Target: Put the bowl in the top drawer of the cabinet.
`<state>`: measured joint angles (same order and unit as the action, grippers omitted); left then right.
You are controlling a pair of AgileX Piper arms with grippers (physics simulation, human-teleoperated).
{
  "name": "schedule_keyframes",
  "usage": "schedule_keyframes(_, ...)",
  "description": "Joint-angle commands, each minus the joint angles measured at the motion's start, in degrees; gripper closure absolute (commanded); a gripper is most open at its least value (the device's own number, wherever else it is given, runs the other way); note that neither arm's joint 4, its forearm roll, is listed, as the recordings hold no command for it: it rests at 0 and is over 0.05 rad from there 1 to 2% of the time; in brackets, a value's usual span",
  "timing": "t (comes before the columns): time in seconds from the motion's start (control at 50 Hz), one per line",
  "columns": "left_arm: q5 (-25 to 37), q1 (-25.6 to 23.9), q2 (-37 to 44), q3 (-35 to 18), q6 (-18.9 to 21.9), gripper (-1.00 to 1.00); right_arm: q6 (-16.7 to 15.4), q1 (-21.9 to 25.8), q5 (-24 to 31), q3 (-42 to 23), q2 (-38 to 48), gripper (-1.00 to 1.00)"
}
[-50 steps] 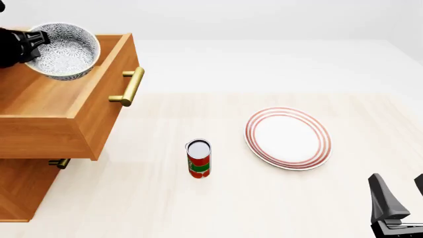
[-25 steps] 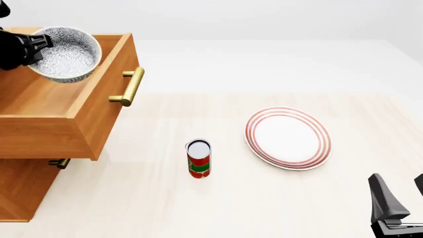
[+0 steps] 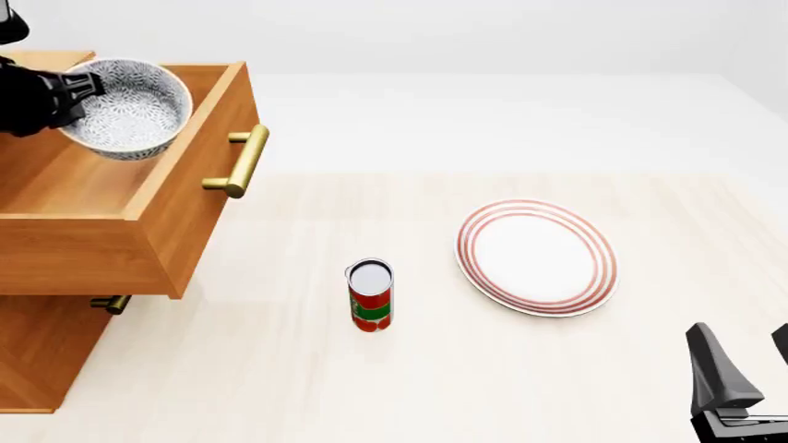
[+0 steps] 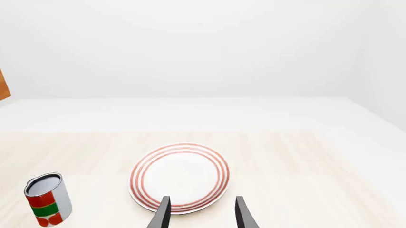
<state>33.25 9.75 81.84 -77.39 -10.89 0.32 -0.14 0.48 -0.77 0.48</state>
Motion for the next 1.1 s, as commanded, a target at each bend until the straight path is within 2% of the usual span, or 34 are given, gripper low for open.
schedule_keyframes(0.02,-0.53,0.13,0.55,-0.19,0.36,1.0,0.01,0.0,0.0,0.0,0.0,-1.0)
schedule_keyframes(1.1,-1.69,0.2,2.27,0.46,1.79,1.0,0.01,0.0,0.0,0.0,0.0,-1.0)
